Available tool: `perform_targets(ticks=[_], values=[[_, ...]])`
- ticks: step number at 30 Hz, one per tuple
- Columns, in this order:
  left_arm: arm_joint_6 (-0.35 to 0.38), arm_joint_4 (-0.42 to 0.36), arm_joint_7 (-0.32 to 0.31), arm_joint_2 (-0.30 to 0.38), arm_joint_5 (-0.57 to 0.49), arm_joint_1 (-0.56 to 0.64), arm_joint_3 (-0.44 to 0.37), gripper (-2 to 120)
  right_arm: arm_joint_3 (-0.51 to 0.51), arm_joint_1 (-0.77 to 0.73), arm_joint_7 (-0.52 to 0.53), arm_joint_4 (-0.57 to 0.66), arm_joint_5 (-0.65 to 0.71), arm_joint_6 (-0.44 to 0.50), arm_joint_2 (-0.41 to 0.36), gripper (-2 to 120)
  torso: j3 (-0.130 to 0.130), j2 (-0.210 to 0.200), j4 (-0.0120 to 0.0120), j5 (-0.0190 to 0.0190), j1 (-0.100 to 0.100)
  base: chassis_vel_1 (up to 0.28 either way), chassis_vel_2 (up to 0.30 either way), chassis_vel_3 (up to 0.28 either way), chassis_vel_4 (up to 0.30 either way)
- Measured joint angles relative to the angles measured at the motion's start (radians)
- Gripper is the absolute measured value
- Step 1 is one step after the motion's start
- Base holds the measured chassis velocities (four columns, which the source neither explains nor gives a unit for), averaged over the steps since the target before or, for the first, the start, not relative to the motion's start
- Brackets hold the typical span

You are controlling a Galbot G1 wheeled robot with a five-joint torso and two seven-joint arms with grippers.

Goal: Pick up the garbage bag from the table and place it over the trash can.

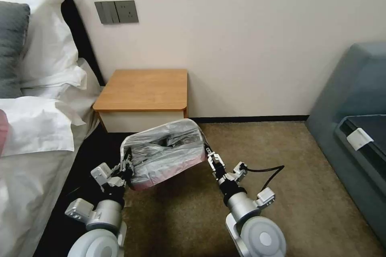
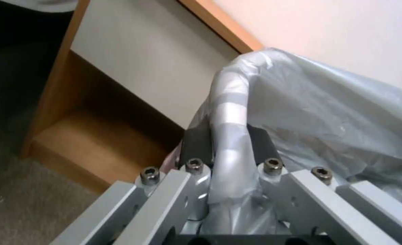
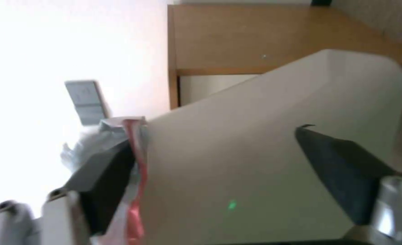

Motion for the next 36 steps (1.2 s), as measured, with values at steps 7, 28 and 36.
perform_targets(ticks=[7,28,36], values=[[-0.002,0.013,0.0,0.001,-0.002,-0.003,-0.005,7,0.008,-0.014,0.006,0.02,0.032,0.001,0.005,100,0.0,0.0,0.0,0.0,0.0,0.0,0.0,0.0,0.0],[-0.002,0.014,-0.003,-0.001,0.003,0.002,-0.004,7,-0.008,-0.012,-0.038,0.016,-0.054,0.001,-0.001,52,0.0,0.0,0.0,0.0,0.0,0.0,0.0,0.0,0.0],[-0.002,0.014,-0.003,-0.002,0.006,0.002,0.0,7,-0.009,-0.015,-0.052,0.01,-0.066,0.004,-0.004,20,0.0,0.0,0.0,0.0,0.0,0.0,0.0,0.0,0.0]])
